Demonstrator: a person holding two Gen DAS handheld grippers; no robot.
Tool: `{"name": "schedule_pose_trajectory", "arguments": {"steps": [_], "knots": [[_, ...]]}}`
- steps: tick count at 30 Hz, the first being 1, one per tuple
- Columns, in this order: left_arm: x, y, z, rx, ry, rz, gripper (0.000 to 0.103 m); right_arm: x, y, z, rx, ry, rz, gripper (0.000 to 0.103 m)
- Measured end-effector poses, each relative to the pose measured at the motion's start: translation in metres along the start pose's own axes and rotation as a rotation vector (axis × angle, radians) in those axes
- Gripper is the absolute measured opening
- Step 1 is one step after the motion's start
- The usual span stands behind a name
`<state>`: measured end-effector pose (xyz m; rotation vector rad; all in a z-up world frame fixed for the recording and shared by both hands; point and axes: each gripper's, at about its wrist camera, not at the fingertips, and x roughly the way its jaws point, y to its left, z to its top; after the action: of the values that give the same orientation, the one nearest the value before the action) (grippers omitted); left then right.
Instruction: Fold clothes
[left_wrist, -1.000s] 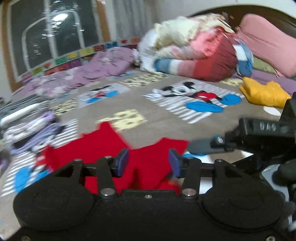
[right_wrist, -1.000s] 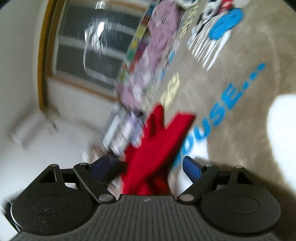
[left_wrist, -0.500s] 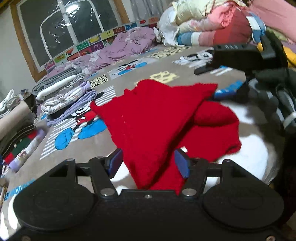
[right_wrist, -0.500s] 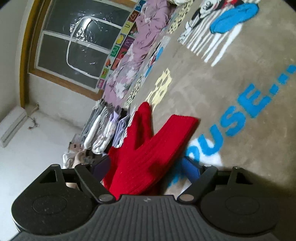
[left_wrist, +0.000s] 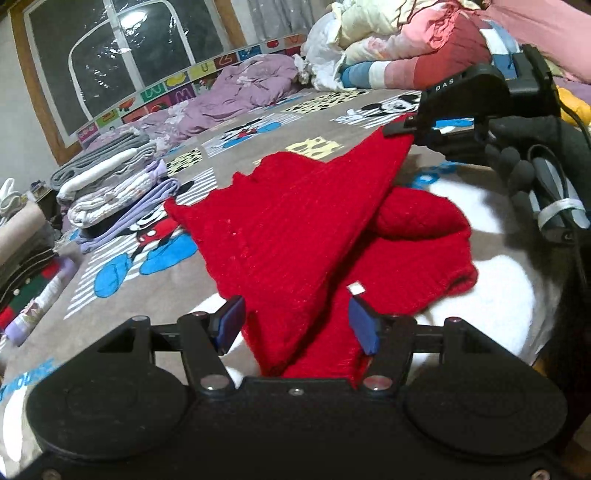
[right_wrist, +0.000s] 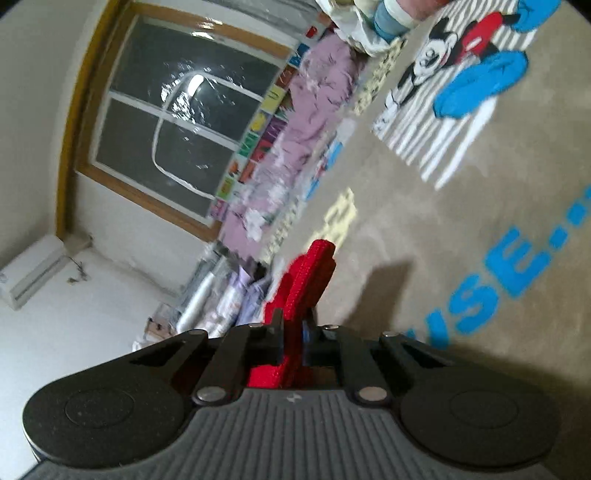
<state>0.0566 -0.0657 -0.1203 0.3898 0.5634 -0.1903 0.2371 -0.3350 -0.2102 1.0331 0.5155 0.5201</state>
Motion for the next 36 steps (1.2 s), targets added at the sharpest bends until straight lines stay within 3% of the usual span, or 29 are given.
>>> {"name": "schedule_pose_trajectory", "arguments": {"steps": [8,11,15,19,23,25,29,32,36], "knots": [[0.006,-0.008,-0.005,0.013,0.034,-0.089,0.063,-0.019,-0.002,0.004,0.024,-0.039,0.052,0.010],[0.012,-0.011,-0.011,0.033,0.064,-0.104,0.071,-0.028,0.002,0.007,0.001,-0.041,0.076,0.010],[0.008,-0.006,-0.007,0.028,0.074,-0.143,0.072,-0.022,-0.012,0.002,0.041,0.018,-0.038,0.010],[-0.007,0.027,0.010,-0.093,0.024,-0.189,0.071,-0.021,-0.018,-0.003,0.060,0.029,-0.076,0.010],[-0.001,0.074,0.031,-0.229,-0.033,-0.106,0.061,-0.016,-0.019,-0.004,0.059,0.034,-0.081,0.010],[0.014,0.098,0.039,-0.308,-0.028,-0.067,0.053,-0.017,-0.019,-0.007,0.055,0.037,-0.090,0.010],[0.053,0.132,0.059,-0.467,-0.021,-0.047,0.052,-0.025,-0.018,-0.014,0.037,0.030,-0.100,0.010],[0.083,0.144,0.076,-0.512,-0.050,-0.066,0.044,-0.026,-0.016,-0.016,0.018,0.030,-0.107,0.010],[0.127,0.168,0.083,-0.612,-0.014,-0.057,0.042,-0.026,-0.015,-0.018,-0.002,0.024,-0.115,0.010]]}}
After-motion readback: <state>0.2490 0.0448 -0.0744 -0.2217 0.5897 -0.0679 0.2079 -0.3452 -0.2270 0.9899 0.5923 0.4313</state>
